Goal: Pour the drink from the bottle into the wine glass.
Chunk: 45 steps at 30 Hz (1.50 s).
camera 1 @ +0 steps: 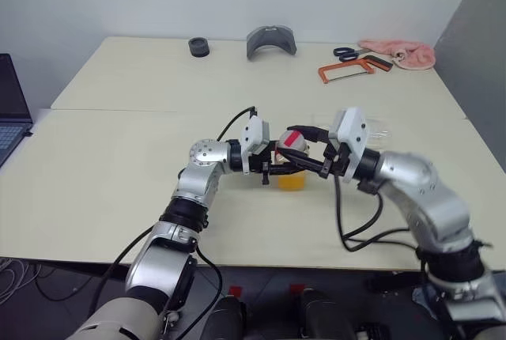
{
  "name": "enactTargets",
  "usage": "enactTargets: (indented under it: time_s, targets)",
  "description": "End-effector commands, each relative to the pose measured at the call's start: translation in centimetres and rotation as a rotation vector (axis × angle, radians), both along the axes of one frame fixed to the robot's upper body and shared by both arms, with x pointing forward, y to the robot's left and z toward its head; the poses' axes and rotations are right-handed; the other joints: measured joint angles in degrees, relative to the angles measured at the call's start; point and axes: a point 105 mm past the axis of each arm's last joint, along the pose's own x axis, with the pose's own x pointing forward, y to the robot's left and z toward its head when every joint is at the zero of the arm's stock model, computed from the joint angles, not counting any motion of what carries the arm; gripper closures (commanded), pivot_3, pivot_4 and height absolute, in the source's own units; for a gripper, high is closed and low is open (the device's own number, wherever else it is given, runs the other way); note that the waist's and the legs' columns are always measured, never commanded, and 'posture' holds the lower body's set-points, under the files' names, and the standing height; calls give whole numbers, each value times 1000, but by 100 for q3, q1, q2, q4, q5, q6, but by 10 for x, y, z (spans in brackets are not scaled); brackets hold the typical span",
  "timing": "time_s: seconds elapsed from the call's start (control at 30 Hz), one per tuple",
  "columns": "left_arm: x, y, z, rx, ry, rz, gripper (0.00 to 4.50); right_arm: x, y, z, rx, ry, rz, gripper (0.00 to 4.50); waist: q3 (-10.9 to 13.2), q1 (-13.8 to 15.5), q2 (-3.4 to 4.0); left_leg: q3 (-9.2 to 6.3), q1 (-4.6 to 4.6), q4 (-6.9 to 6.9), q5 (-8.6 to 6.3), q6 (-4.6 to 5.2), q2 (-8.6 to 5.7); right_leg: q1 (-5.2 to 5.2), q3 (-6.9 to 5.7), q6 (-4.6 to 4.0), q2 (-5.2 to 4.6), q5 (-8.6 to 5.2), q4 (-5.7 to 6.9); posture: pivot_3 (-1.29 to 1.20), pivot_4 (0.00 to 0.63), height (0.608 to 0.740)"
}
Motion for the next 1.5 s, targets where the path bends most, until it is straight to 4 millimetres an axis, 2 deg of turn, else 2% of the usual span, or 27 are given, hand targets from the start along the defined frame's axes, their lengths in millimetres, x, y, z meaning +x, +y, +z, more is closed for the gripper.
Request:
enactTargets:
  time_s: [0.03, 0.1, 0.3, 0.43, 0.7, 1.03, 1.23, 1.5]
  targets:
    - [-3, -7, 15, -7, -42, -41, 2810, -17, 4, 14, 30, 33, 146, 2628, 0, 4, 0, -3, 0, 0, 0, 0, 2, 0, -1, 0, -1, 0, 0, 0, 150, 740]
    - [-3, -6, 16, -16, -43, -34, 2810, -16, 1, 14, 36, 26, 127, 2628, 0, 15, 0, -8, -3, 0, 0, 0, 5, 0, -1, 0, -6, 0, -1, 0, 150, 740]
    - [-5, -5, 16, -31, -36, -12, 2811, -19, -6, 23, 128, -36, 8, 539, 0, 32, 0, -13, -7, 1, 0, 0, 8, -2, 1, 0, -14, 0, 0, 0, 150, 740]
    - [-5, -4, 16, -47, -32, 3, 2811, -25, -7, 29, 197, -107, -117, 512, 0, 38, 0, -31, -8, 3, 0, -1, 9, -3, 3, 1, -18, 0, 1, 0, 150, 740]
    - [-7, -7, 16, -55, -25, -2, 2811, -18, 3, 15, 128, -190, -211, 512, 0, 35, 0, -37, -6, 3, 1, -2, 2, -3, 2, 1, -14, 0, 2, 0, 150, 740]
    - [-8, -9, 17, -62, -23, -12, 2811, -7, -15, 16, 126, -212, -311, 512, 0, 35, 0, -34, -6, 3, 1, -1, 2, -3, 4, 1, -13, 0, 1, 0, 150, 740]
    - [-7, -7, 15, -57, -24, 0, 2811, -11, -27, 15, 147, -176, -335, 512, 0, 41, 0, -36, -8, 3, 1, -1, 2, -3, 4, 1, -14, 0, 1, 0, 150, 740]
    - [-6, -6, 14, -51, -24, 5, 2812, -15, -31, 14, 148, -158, -335, 512, 0, 39, 0, -33, -6, 3, 0, -1, 1, -3, 4, 1, -12, 0, 1, 0, 150, 740]
